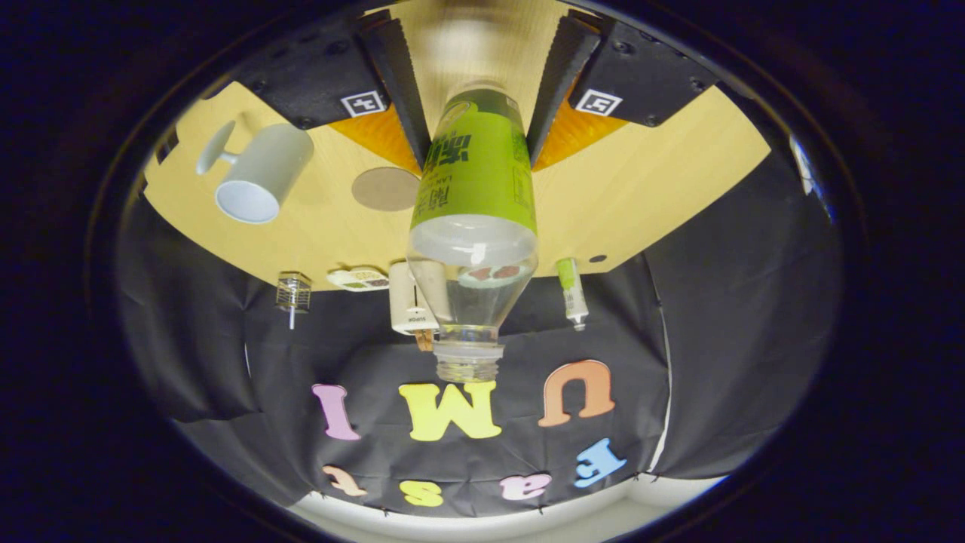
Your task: Take the bottle from table, then pour the juice into the cup, finally place the bottle on the coaster
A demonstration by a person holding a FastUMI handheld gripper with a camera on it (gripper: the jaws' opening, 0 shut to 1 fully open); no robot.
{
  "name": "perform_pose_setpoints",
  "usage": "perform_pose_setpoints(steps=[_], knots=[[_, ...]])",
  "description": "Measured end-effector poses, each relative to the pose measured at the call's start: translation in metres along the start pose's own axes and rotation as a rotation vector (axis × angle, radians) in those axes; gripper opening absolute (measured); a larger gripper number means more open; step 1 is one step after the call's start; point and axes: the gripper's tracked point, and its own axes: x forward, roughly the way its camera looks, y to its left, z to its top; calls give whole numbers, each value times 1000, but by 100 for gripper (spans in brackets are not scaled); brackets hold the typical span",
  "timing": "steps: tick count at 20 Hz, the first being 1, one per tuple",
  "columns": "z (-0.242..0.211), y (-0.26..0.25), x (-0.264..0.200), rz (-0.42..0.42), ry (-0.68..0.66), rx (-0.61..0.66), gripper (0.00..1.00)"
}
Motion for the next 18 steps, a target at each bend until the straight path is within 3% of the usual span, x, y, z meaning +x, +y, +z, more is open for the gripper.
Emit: perform_pose_setpoints(steps=[18], knots=[[54,5,-6,291,-113,640,76]])
